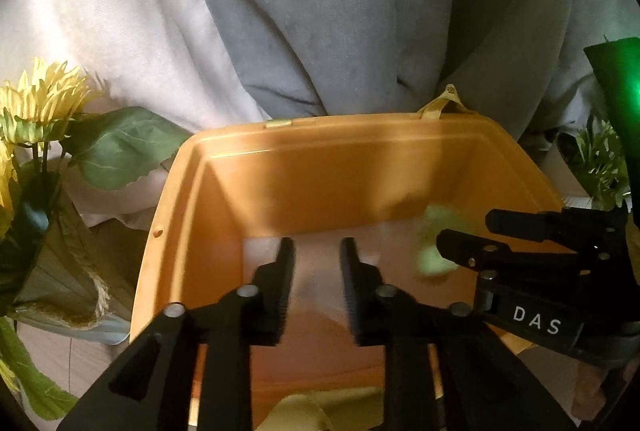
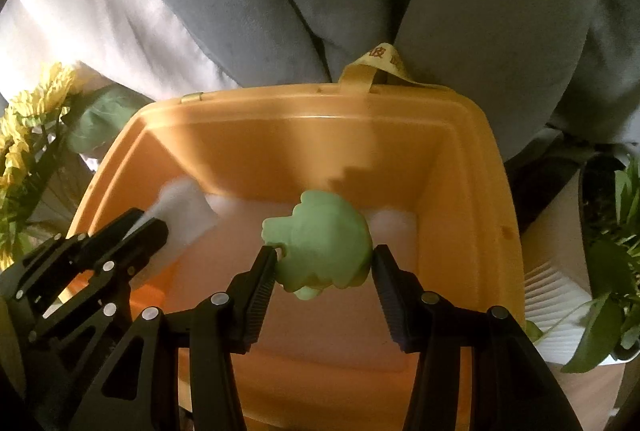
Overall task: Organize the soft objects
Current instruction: 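Carry the cloth and frog into the orange crate and open both grippers, then lift both open tools out of the crate back toward the plush pile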
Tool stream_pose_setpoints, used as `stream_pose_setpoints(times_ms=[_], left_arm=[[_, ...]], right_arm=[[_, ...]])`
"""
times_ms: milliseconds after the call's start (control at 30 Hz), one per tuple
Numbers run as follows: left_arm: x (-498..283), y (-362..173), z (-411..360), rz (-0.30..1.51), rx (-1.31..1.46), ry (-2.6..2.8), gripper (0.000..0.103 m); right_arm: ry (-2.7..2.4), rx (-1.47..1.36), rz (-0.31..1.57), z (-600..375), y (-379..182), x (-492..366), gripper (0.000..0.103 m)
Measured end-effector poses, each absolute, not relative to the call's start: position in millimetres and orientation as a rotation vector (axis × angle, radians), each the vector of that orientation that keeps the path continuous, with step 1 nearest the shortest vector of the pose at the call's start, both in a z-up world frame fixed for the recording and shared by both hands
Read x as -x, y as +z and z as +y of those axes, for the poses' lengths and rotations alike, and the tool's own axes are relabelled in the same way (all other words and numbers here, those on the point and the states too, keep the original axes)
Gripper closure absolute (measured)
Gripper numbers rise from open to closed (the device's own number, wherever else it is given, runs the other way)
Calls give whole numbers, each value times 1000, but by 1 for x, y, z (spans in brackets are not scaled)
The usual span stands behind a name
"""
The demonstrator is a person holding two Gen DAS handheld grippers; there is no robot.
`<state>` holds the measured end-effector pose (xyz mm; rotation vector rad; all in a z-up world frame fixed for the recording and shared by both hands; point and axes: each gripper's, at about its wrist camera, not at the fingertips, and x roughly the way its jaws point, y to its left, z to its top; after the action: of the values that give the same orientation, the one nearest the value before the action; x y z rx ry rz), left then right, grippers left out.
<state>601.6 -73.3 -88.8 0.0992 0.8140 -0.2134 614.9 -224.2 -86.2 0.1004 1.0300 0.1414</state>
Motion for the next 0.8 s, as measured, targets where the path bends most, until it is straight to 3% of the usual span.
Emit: stream_pose_setpoints(times_ms=[400,700,800], left_arm=[[-581,-64,-68,756,-102,-190,67],[-536,-27,-62,658,-110,-164,50],[-520,-16,-62,633,-102,-162,49]], right_arm=[[148,-109,970,-226,-65,-599,47],[143,-134,862,-234,-23,-561,47],[150,-142,836,-234,-11,-545,47]])
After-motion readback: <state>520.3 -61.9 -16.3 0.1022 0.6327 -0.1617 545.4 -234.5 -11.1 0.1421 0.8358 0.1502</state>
